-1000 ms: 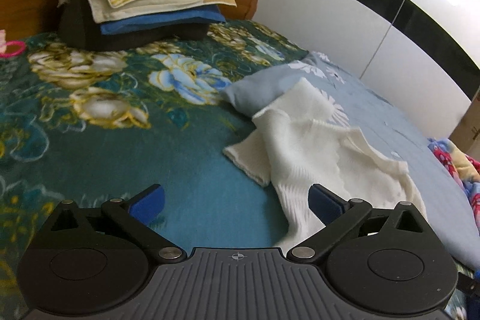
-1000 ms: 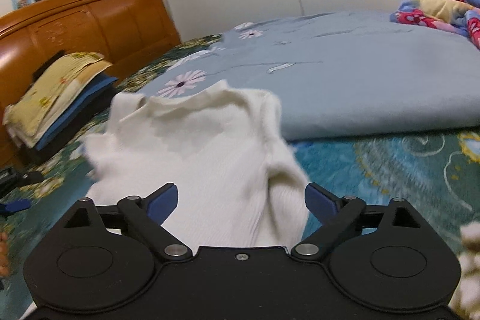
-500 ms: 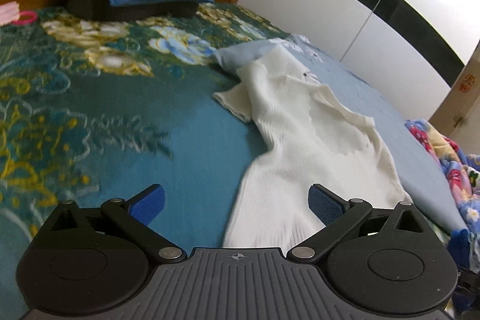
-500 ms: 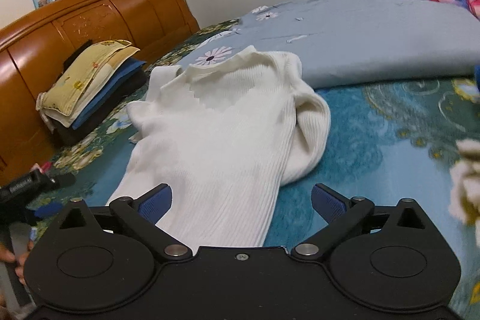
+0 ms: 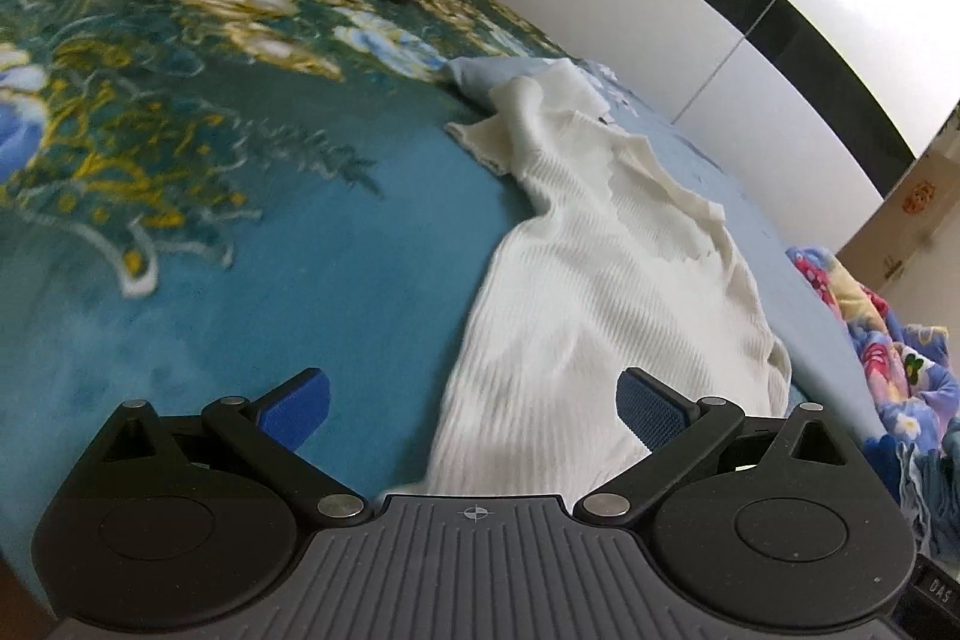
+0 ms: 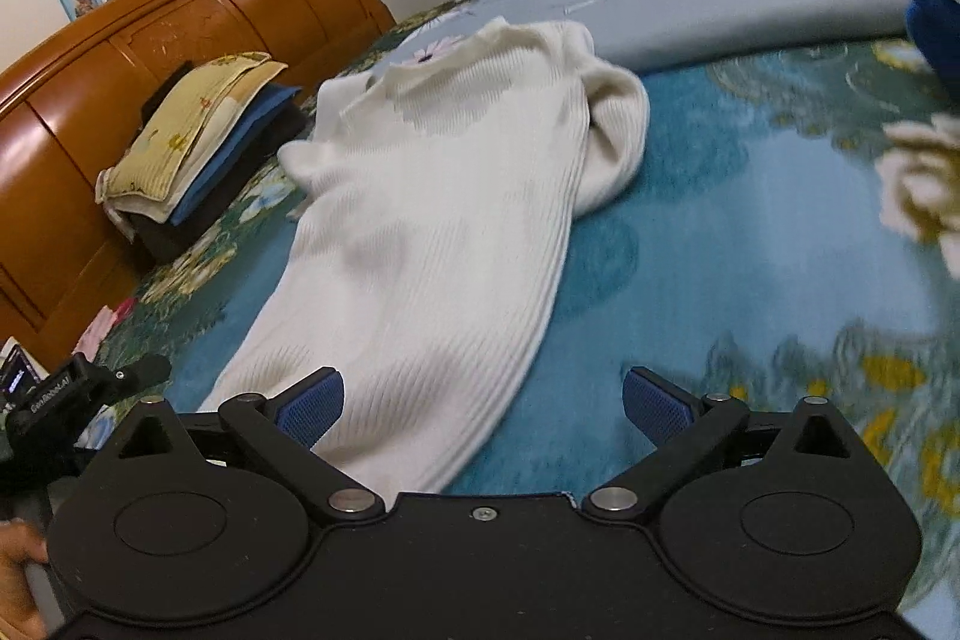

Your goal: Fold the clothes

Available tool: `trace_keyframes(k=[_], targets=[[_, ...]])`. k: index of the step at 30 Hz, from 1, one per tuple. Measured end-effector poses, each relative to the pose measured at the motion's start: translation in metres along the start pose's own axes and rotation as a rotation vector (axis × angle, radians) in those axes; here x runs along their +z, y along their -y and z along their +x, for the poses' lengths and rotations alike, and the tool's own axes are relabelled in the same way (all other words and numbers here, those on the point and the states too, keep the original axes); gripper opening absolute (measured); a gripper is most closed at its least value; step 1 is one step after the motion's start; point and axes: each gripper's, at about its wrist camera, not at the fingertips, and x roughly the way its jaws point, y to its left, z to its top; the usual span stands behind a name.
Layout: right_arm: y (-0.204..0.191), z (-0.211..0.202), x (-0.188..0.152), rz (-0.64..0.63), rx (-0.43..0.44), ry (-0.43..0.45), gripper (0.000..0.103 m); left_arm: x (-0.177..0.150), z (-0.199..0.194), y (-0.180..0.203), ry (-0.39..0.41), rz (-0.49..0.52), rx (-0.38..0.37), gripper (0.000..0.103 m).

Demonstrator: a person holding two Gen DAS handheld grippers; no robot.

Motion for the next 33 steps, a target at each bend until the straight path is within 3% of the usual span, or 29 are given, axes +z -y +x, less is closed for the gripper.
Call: trace_keyframes(k=[12,19,24,26,29,33], targets=[[-0.018,-0.003,-0.033,-0.005,0.067,-0.044,0.098,-0.025,-0.018,0.004,-0.007,0.067,-0.067,0.103],[-0.032,0.003,-0.048,0.007,0.15,-0.084,0.075,-0.037,-0.021,0.005,-0.023,0.1,-0.12,0.102],[-0.04,0.008,-0.057,0.035,0.208,-0.103,0.071,-0.042,-0.025,0.003,-0.02,0.098,-0.133,0.1],[-0.041,0.01,-0.06,0.05,0.232,-0.114,0.064,-0.043,-0.026,0.003,-0.014,0.094,-0.132,0.099],[-0.04,0.014,-0.061,0.084,0.255,-0.118,0.057,-0.043,-0.027,0.002,-0.007,0.074,-0.137,0.089],[-0.034,0.02,-0.061,0.145,0.266,-0.115,0.045,-0.044,-0.028,0.001,-0.003,0.044,-0.134,0.068]])
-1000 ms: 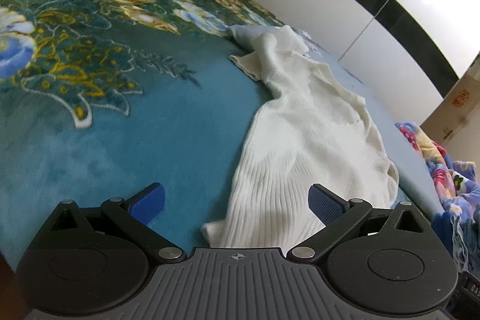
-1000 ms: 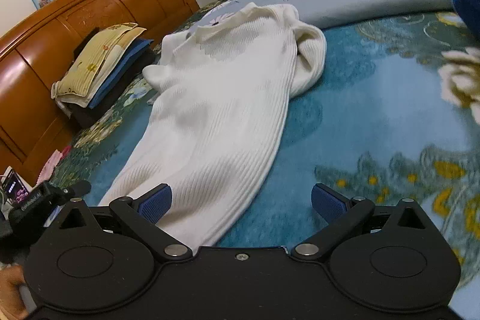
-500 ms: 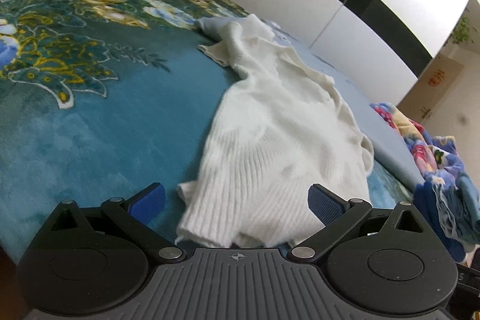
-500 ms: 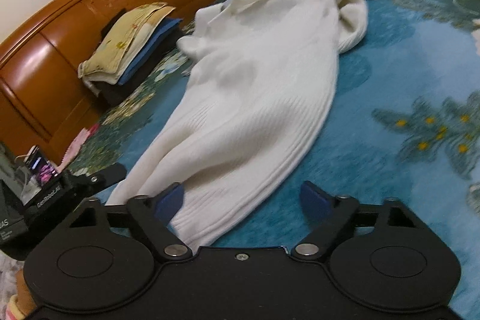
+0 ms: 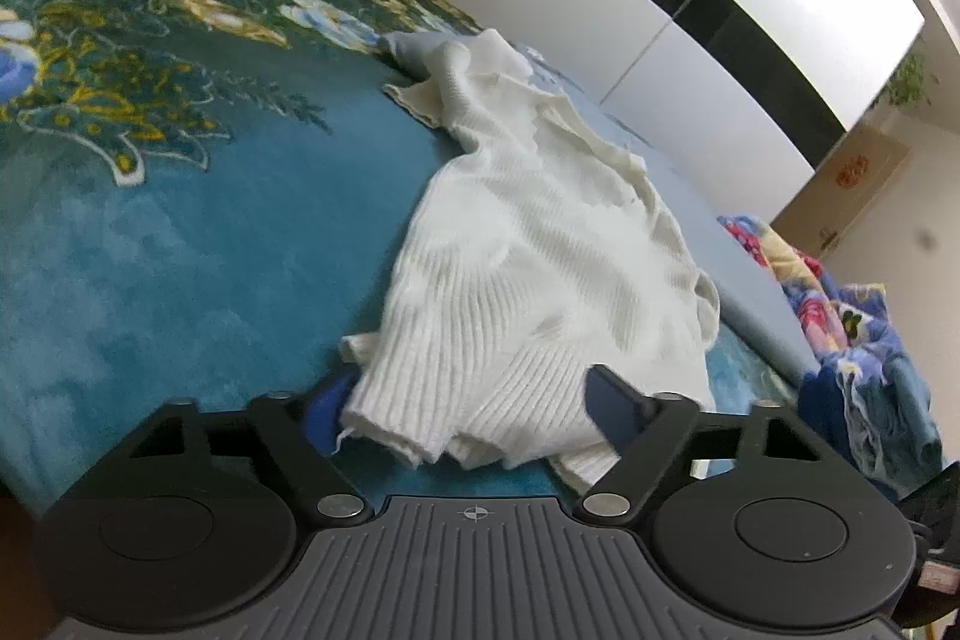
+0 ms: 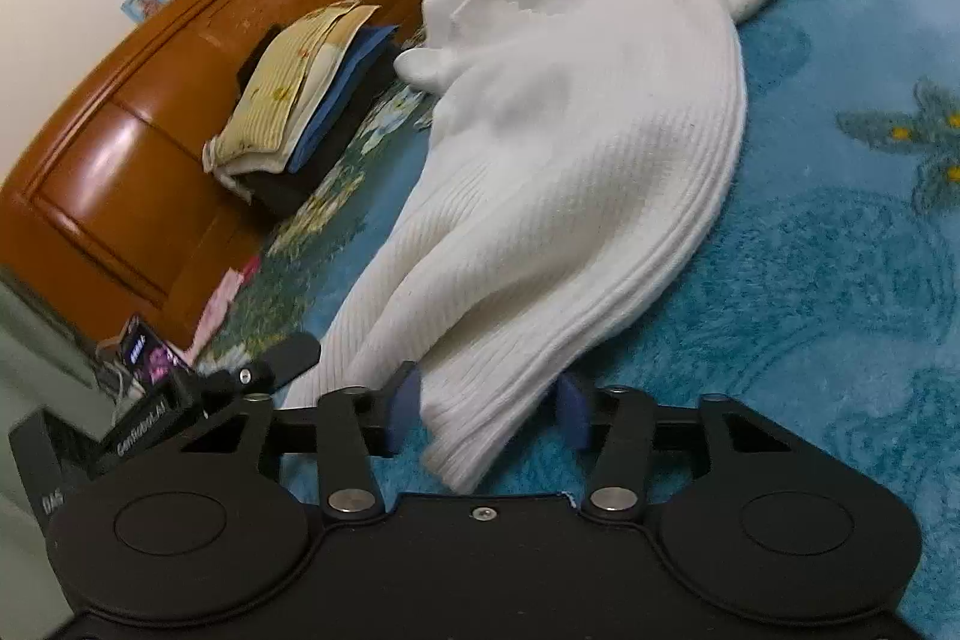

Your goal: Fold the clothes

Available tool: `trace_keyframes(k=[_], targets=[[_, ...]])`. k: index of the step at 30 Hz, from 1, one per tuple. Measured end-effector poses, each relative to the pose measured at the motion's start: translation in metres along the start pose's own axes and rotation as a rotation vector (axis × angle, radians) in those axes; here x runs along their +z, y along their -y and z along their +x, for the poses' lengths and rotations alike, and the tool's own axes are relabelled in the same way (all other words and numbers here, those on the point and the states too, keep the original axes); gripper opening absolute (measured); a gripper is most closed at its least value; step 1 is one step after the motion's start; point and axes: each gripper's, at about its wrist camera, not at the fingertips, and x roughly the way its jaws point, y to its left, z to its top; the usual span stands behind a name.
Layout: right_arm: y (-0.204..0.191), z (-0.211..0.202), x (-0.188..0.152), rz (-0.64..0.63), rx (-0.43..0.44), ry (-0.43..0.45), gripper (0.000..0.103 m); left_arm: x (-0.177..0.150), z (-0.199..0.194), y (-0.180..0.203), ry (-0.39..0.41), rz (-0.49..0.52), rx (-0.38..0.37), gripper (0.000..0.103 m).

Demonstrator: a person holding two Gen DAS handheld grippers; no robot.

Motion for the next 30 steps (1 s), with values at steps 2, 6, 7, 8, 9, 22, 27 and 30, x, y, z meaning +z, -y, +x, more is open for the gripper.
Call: trace_keyframes(k=[2,6,7,8,9,22,27,30], targets=[[0.005,0.002,0.002,0.033,0.003,0.005,0.029,-0.001,-0.002,0.0,0.008,-0.007,0.017,0.055],[0.017,0.005,0.003,0.097,0.022,0.016,0.013,-0.003,-0.006,0.0,0.039,-0.015,0.048,0.03],[0.018,0.003,0.003,0.102,0.031,0.022,0.012,-0.003,-0.007,0.001,0.045,-0.011,0.059,0.025],[0.019,0.002,0.003,0.107,0.04,0.028,0.011,-0.002,-0.009,0.001,0.053,-0.01,0.066,0.023],[0.019,-0.001,0.003,0.103,0.045,0.039,0.011,0.0,-0.011,0.002,0.061,-0.01,0.07,0.02],[0.017,-0.109,0.024,-0.061,0.093,0.252,0.01,0.016,-0.049,0.01,0.195,0.02,0.14,0.009],[0.041,-0.114,0.01,-0.053,0.01,0.191,0.009,0.012,-0.04,-0.002,0.142,0.0,0.165,0.009],[0.059,-0.108,0.001,-0.005,-0.029,0.165,0.009,0.008,-0.036,-0.006,0.119,-0.004,0.167,0.009]])
